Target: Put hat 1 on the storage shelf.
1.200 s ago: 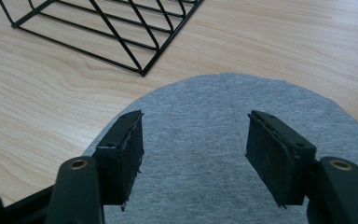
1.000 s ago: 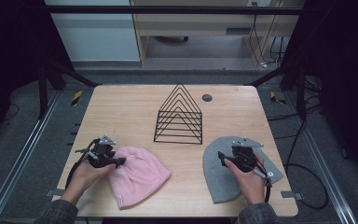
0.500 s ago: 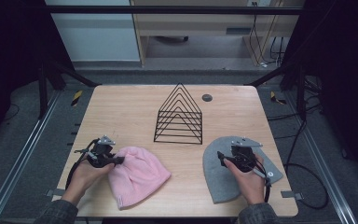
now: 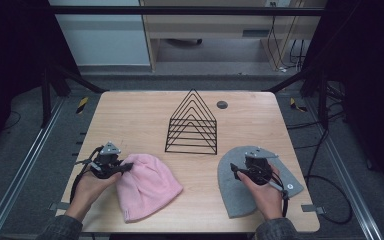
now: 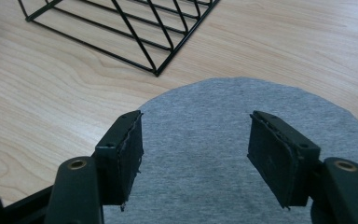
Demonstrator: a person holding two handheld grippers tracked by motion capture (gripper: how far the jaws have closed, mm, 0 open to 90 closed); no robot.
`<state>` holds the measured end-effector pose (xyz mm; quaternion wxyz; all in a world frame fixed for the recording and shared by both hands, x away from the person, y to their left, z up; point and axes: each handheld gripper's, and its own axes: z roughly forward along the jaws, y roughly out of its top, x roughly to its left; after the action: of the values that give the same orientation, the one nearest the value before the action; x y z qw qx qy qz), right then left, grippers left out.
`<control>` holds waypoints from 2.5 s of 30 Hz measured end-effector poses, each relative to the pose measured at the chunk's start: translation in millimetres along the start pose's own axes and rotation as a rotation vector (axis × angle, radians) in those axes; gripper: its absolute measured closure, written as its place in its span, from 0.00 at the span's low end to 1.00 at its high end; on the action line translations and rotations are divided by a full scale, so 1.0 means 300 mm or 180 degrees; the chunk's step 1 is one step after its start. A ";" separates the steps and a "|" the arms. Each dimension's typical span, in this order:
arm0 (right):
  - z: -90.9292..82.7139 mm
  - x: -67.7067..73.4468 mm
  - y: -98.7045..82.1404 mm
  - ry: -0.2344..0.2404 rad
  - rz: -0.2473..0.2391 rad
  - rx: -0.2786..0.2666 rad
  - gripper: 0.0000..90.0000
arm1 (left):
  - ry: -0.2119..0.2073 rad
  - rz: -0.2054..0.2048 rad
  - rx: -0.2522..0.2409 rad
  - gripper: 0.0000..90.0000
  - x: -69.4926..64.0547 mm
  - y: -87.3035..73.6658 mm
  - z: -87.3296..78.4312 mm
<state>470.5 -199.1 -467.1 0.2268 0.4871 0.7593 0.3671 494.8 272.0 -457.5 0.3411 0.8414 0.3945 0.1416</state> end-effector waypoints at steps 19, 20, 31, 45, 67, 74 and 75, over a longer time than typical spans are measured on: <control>-0.005 0.088 0.021 0.0267 -0.0313 0.0029 0.43 | 0.0017 0.0230 -0.0201 0.84 -0.048 0.032 -0.063; -0.005 0.097 0.023 0.0302 -0.0350 0.0054 0.44 | 0.0023 0.0259 -0.0210 0.84 -0.054 0.035 -0.071; -0.023 0.143 0.039 0.0403 -0.0474 -0.0060 0.42 | 0.0018 0.0660 -0.0404 0.85 -0.143 0.154 -0.172; -0.041 0.236 0.136 0.0602 -0.0680 -0.0237 0.39 | 0.0034 0.1033 -0.0423 0.85 -0.183 0.311 -0.263; 0.037 0.485 0.408 0.1158 -0.1071 -0.0257 0.43 | 0.0202 0.1281 -0.0836 0.85 -0.153 0.568 -0.499; 0.096 0.527 0.472 0.1328 -0.1034 -0.0196 0.58 | 0.0138 0.1170 -0.0945 0.85 -0.134 0.579 -0.514; 0.096 0.527 0.472 0.1328 -0.1034 -0.0196 0.58 | 0.0138 0.1170 -0.0945 0.85 -0.134 0.579 -0.514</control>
<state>505.0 -9.9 -372.8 0.1359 0.2655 0.8463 0.4414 489.0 233.4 -224.9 0.4210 0.8364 0.2168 0.2758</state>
